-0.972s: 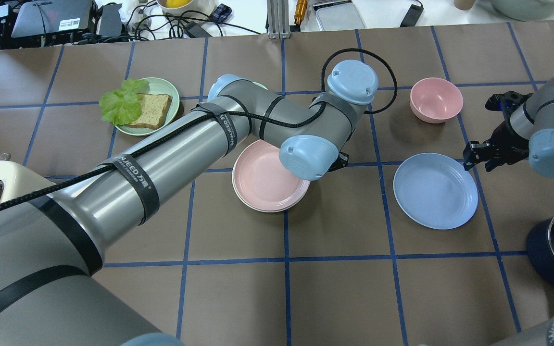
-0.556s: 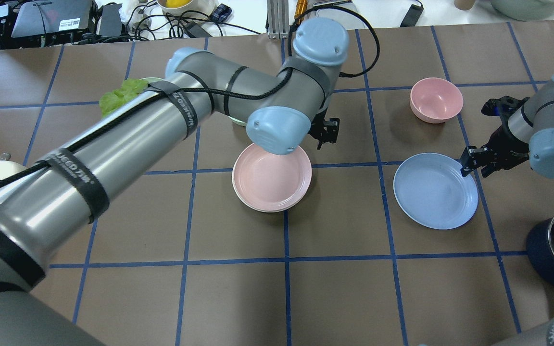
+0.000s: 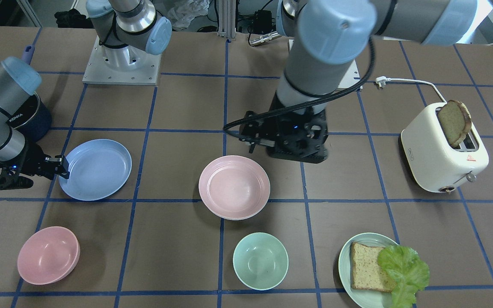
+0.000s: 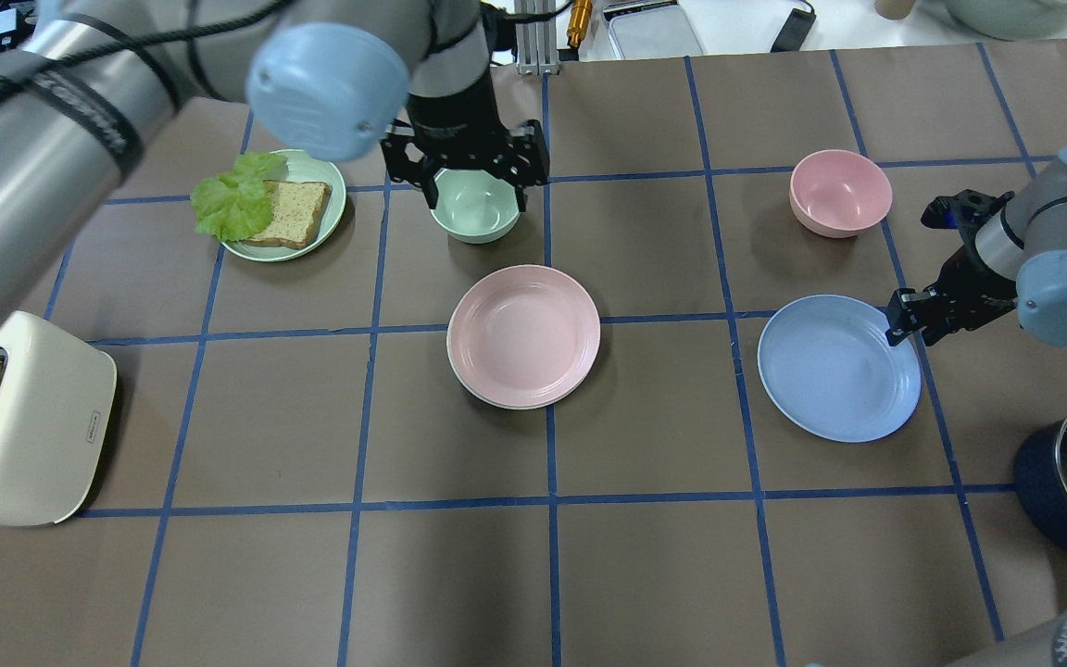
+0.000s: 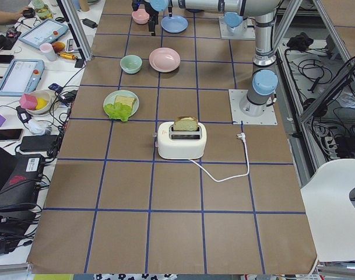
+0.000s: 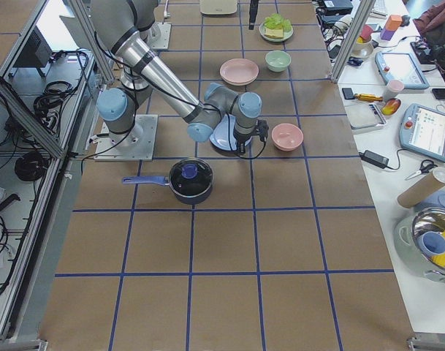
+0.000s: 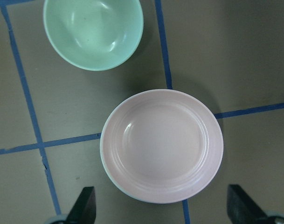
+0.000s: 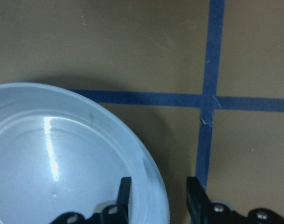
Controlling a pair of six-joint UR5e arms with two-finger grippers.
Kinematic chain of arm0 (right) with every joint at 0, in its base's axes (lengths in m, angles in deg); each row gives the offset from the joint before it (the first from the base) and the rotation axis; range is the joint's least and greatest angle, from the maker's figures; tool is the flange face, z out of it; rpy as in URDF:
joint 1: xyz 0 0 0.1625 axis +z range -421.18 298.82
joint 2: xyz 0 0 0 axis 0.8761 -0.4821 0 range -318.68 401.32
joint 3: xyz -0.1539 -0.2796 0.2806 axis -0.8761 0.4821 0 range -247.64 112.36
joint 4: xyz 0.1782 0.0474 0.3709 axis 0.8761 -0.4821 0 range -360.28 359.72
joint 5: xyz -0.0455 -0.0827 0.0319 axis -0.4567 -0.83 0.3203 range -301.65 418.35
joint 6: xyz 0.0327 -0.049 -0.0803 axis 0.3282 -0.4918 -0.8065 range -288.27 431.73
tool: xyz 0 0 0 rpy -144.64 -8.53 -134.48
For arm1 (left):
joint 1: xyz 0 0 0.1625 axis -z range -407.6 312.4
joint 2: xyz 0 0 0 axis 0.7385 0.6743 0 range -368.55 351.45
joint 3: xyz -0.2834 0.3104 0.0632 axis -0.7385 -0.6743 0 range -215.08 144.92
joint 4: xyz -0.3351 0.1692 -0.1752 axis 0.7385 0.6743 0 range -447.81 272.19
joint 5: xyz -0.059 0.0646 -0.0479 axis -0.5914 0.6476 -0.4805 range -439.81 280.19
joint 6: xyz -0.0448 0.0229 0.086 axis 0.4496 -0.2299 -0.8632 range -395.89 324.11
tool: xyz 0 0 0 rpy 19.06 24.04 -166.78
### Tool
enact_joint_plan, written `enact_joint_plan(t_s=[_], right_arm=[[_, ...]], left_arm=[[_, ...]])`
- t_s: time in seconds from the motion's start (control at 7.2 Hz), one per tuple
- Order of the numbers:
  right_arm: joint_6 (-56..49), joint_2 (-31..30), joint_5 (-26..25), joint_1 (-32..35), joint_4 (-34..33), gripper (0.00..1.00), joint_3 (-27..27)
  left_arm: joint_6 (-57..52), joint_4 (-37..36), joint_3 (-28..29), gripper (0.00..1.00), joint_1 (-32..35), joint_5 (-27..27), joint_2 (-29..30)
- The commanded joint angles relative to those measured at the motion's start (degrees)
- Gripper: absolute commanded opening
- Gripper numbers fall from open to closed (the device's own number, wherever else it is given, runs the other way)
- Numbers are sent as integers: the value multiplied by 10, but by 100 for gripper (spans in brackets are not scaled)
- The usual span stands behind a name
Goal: Stack three plates with pink and blue
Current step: 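Open the left gripper and withdraw it toward the bread plate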
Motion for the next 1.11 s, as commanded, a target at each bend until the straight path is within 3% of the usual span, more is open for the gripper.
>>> enact_joint_plan(t_s=[0.0, 0.14, 0.28, 0.42, 0.56, 0.97], right_arm=[[-13, -1, 0, 0, 0, 42, -8], [-16, 0, 0, 0, 0, 37, -8], [-16, 0, 1, 0, 0, 31, -8], [-16, 2, 1, 0, -1, 25, -7], [-16, 0, 1, 1, -1, 15, -6], [-14, -3, 11, 1, 0, 7, -2]], left_arm=[[-35, 21, -12, 100, -37, -2, -75], [-37, 22, -58, 100, -43, -1, -100], [-59, -22, -128, 100, -59, 9, -122], [-79, -53, -154, 100, -75, 16, -145], [-84, -1, -153, 100, -98, 23, -159], [-85, 33, -141, 100, -125, 28, -163]])
